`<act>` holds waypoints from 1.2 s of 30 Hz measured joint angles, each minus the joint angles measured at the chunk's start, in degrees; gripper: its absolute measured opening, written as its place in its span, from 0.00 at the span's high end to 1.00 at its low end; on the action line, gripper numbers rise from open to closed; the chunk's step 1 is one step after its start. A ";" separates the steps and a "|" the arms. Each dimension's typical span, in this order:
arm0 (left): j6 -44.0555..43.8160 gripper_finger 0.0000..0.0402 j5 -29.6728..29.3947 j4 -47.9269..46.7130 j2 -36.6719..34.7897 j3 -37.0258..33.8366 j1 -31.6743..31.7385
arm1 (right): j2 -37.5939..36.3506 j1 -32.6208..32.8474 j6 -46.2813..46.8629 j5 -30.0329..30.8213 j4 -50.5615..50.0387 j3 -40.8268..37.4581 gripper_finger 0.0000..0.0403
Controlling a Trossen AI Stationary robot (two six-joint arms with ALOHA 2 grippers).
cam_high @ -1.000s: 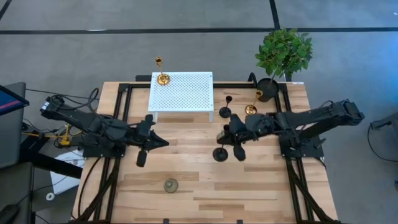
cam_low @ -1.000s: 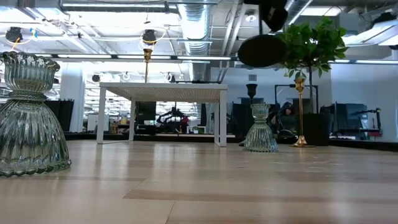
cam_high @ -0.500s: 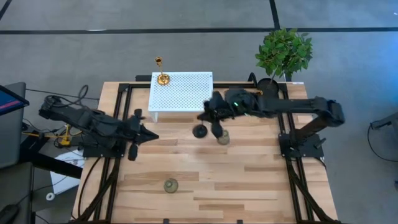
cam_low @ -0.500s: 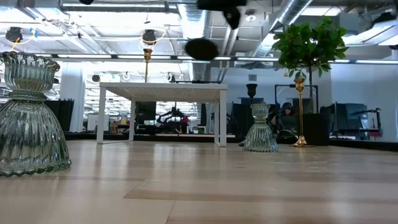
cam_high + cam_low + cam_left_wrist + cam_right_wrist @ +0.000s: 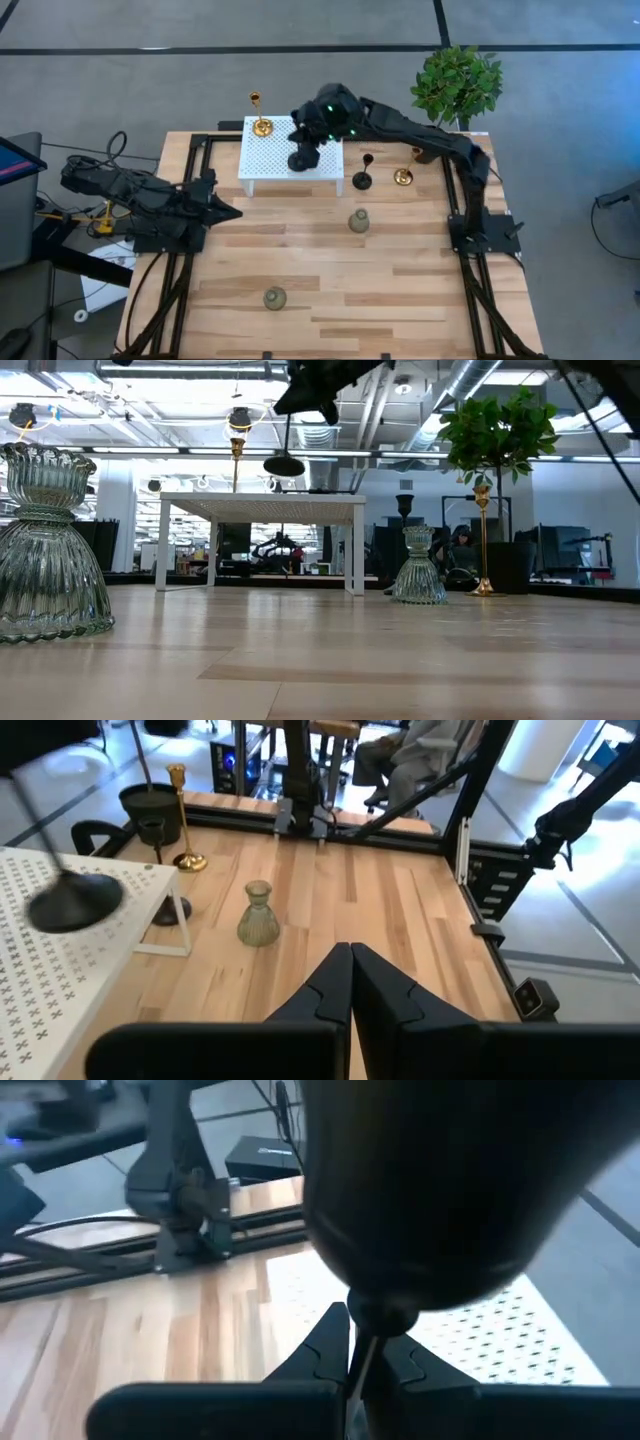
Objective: Pick & Place candle stick holders
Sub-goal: Put the bottom black candle holder on the shelf
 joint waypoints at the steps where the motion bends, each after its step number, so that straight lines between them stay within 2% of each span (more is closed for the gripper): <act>1: 0.00 0.99 0.00 -0.08 0.13 0.00 0.00 | 1.20 -0.73 -0.03 -0.61 -0.64 1.89 1.00; 5: -0.13 0.99 -0.22 -0.07 0.66 0.00 0.00 | 5.40 -3.58 -0.01 -4.10 -0.43 7.76 1.00; 13: -0.46 0.99 -1.19 -0.11 2.18 0.00 0.00 | 11.15 -7.90 -2.41 -4.11 0.42 12.89 1.00; 22: -0.46 0.99 -1.95 -0.07 3.73 0.00 0.02 | 13.86 -10.59 -4.33 -4.27 4.82 12.83 1.00; 36: -0.66 0.99 -4.09 0.17 4.03 -0.02 0.02 | 15.69 -12.03 -5.43 -4.88 5.27 12.88 1.00</act>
